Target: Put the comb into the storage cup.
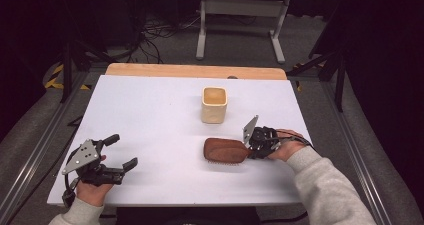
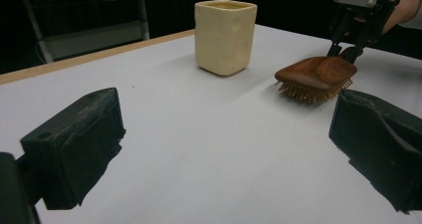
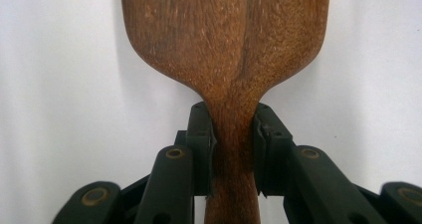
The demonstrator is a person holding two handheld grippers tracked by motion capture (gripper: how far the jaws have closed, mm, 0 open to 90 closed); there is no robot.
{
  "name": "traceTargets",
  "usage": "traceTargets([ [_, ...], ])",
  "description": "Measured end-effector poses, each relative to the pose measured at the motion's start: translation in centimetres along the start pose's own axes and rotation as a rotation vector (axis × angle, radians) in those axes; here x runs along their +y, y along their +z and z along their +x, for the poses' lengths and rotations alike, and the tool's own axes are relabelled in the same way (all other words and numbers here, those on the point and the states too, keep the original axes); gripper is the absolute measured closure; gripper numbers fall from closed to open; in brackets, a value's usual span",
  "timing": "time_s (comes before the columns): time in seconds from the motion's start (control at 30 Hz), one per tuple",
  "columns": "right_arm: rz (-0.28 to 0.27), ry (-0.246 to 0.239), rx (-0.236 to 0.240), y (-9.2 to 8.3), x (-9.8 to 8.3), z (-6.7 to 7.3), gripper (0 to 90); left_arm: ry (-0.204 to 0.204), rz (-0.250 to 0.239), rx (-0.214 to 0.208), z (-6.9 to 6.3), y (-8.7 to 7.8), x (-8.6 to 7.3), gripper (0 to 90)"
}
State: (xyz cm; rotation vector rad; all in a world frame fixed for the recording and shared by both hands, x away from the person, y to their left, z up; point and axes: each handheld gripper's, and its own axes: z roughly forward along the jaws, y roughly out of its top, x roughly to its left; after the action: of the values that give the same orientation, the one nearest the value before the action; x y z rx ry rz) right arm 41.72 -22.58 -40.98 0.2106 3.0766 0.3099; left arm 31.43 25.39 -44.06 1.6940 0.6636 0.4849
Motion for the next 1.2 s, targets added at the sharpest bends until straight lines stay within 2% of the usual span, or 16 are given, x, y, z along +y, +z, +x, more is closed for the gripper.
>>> traceTargets([
  [0.1, -0.03, 0.004, -0.02, -0.1, -0.1, 0.1, 73.1, 0.0, -0.001, -0.001, 0.0, 0.0, 0.0, 1.7],
  [0.2, -0.078, 0.011, -0.002, -0.3, -0.3, 0.0, 73.1, -0.001, -0.004, 0.0, 0.0, 0.0, 0.0, 1.7],
  [0.23, -0.082, 0.033, -0.007, -0.5, -0.4, 0.2, 73.2, -0.001, -0.004, 0.0, 0.0, 0.0, 0.0, 1.7],
  [0.3, -0.12, 0.023, -0.01, -0.6, -0.5, 0.0, 73.2, -0.001, -0.004, -0.001, 0.0, 0.0, 0.0, 1.7],
  [0.37, -0.129, 0.047, -0.008, -0.9, -0.5, 0.3, 73.2, 0.0, -0.005, 0.0, 0.0, 0.0, 0.0, 1.7],
  [0.4, -0.147, 0.022, -0.019, -0.8, -0.4, 0.2, 73.2, 0.0, -0.005, 0.0, 0.0, 0.0, 0.0, 1.7],
  [0.47, -0.152, 0.02, -0.025, -0.7, -0.3, 0.3, 73.2, -0.001, -0.003, 0.0, 0.0, 0.0, 0.0, 1.7],
  [0.5, -0.149, 0.039, -0.021, -0.7, -0.3, 0.5, 73.2, -0.002, -0.003, -0.001, 0.0, 0.0, 0.0, 1.7],
  [0.67, -0.186, 0.024, -0.029, -0.5, -0.1, 0.8, 73.2, -0.002, -0.004, 0.001, 0.0, 0.0, 0.0, 1.7],
  [0.8, -0.248, 0.006, -0.052, -0.9, 0.1, 1.2, 73.2, -0.005, -0.003, -0.001, 0.0, 0.0, 0.0, 1.7],
  [0.93, -0.308, 0.019, -0.097, -1.8, 0.3, 1.7, 73.1, 0.004, -0.004, -0.001, 0.1, 0.1, 0.0, 1.7],
  [0.97, -0.328, 0.02, -0.088, -2.0, 0.3, 1.7, 73.1, -0.003, -0.004, -0.001, 0.0, 0.1, 0.0, 1.7],
  [1.17, -0.435, 0.033, -0.15, -3.0, 0.3, 2.5, 73.1, -0.018, -0.003, -0.014, 0.0, 0.2, 0.1, 1.6],
  [1.2, -0.435, 0.033, -0.15, -3.0, 0.3, 2.5, 73.1, -0.018, -0.003, -0.014, 0.0, 0.2, 0.1, 1.5],
])
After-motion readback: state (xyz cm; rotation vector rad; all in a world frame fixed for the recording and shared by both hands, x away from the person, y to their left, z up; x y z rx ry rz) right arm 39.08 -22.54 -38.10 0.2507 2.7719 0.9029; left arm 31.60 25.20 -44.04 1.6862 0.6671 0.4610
